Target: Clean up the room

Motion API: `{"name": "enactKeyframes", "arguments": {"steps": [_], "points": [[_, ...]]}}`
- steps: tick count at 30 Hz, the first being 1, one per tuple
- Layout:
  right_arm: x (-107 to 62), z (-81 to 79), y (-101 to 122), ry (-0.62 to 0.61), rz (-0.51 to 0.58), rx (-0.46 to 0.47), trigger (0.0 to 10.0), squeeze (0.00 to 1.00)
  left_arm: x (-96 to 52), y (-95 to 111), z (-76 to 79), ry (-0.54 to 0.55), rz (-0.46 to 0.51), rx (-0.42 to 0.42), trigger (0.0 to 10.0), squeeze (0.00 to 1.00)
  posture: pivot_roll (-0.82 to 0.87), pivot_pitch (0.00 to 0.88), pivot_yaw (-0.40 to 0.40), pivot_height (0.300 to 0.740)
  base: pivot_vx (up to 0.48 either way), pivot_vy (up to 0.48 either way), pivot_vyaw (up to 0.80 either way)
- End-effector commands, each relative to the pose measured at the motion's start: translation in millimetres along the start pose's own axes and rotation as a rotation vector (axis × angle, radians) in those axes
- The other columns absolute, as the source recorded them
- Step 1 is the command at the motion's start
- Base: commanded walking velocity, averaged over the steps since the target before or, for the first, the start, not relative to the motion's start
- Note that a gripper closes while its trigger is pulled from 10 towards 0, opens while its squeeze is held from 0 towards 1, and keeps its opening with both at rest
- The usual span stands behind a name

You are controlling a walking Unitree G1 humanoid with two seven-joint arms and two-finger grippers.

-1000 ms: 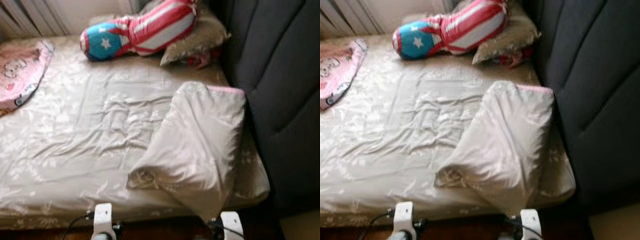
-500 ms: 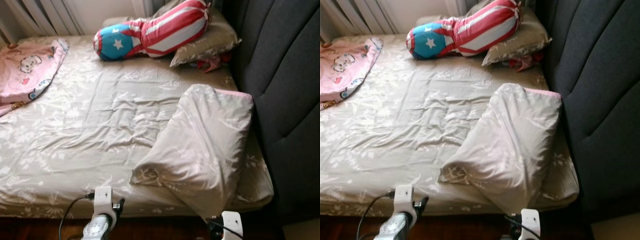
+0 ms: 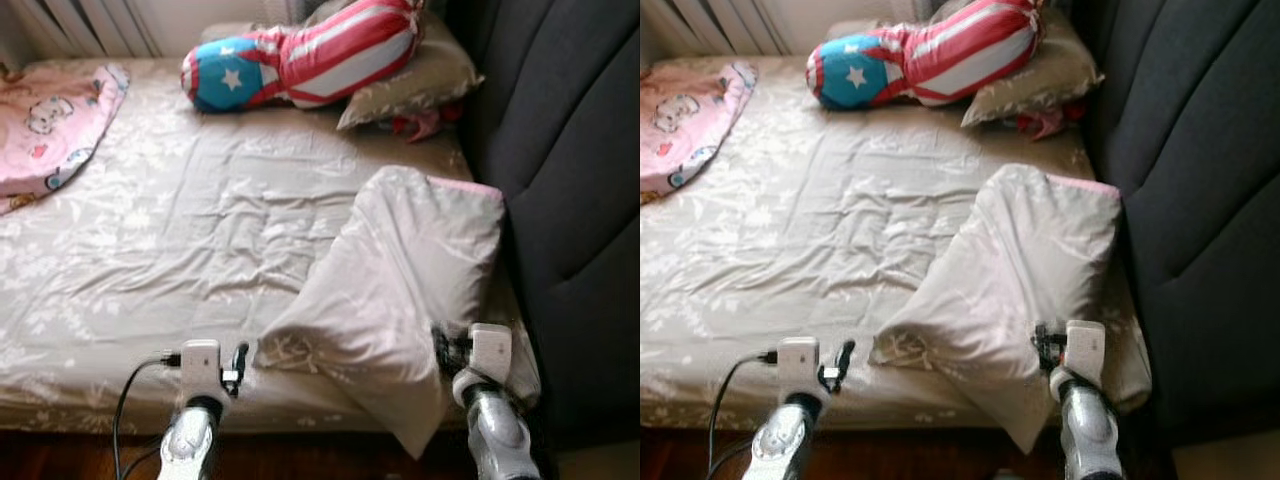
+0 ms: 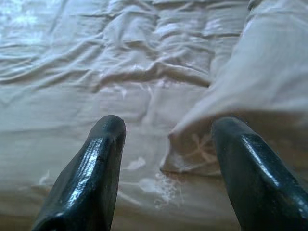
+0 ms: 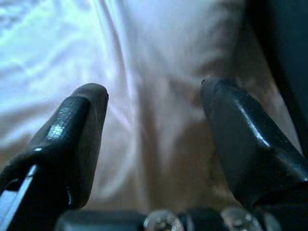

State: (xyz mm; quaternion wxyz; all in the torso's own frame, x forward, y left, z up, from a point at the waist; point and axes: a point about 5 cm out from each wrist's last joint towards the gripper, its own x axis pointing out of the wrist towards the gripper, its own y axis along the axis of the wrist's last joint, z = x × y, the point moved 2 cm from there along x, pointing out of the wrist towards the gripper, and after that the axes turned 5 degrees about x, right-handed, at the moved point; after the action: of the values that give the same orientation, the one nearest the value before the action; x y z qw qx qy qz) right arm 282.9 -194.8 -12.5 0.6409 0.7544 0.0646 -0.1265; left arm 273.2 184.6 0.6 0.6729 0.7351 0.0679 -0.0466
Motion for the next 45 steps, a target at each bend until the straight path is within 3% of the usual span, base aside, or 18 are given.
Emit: {"name": "enactKeyframes", "arguments": {"steps": [1, 7, 15, 16, 23, 33, 38, 45], "points": [[1.1, 2.0, 8.4, 0.0, 0.047, 0.003, 10.0, 0.0, -0.9, 6.7, 0.8, -0.014, 0.039, 0.011, 10.0, 0.0, -0.17, 0.137, 0.004, 0.74, 0.0, 0.0, 0.0], [-6.3, 2.5, 11.3, -0.006, 0.106, 0.02, 10.0, 0.0, -1.3, 22.5, 3.2, -0.035, 0.106, 0.03, 10.0, 0.0, -0.16, 0.133, 0.002, 0.74, 0.0, 0.0, 0.0], [-5.6, -7.6, 6.9, 0.0, 0.081, 0.015, 10.0, 0.0, 6.7, 33.4, 6.7, -0.053, 0.117, 0.024, 10.0, 0.0, -0.18, 0.119, 0.011, 0.74, 0.0, 0.0, 0.0], [-5.5, -9.1, 6.3, 0.002, 0.076, 0.019, 10.0, 0.0, 8.4, 36.0, 7.9, -0.053, 0.122, 0.018, 10.0, 0.0, -0.18, 0.116, 0.011, 0.725, 0.0, 0.0, 0.0], [-8.3, -10.4, 7.0, 0.002, 0.098, 0.019, 10.0, 0.0, 8.9, 38.5, 11.0, -0.059, 0.124, 0.009, 10.0, 0.0, -0.18, 0.109, 0.013, 0.71, 0.0, 0.0, 0.0], [-4.4, -13.9, 3.4, -0.005, 0.042, 0.011, 10.0, 0.0, 9.7, 40.7, 17.1, -0.078, 0.112, -0.014, 10.0, 0.0, -0.18, 0.141, 0.003, 0.705, 0.0, 0.0, 0.0], [-4.3, -15.6, 6.5, 0.0, 0.064, 0.006, 10.0, 0.0, 10.0, 42.5, 16.8, -0.076, 0.114, -0.016, 10.0, 0.0, -0.17, 0.153, 0.002, 0.671, 0.0, 0.0, 0.0], [-3.6, -20.3, 7.4, 0.008, 0.069, 0.021, 10.0, 0.0, 9.3, 44.4, 12.7, -0.067, 0.115, -0.011, 10.0, 0.0, -0.16, 0.165, 0.002, 0.671, 0.0, 0.0, 0.0]]}}
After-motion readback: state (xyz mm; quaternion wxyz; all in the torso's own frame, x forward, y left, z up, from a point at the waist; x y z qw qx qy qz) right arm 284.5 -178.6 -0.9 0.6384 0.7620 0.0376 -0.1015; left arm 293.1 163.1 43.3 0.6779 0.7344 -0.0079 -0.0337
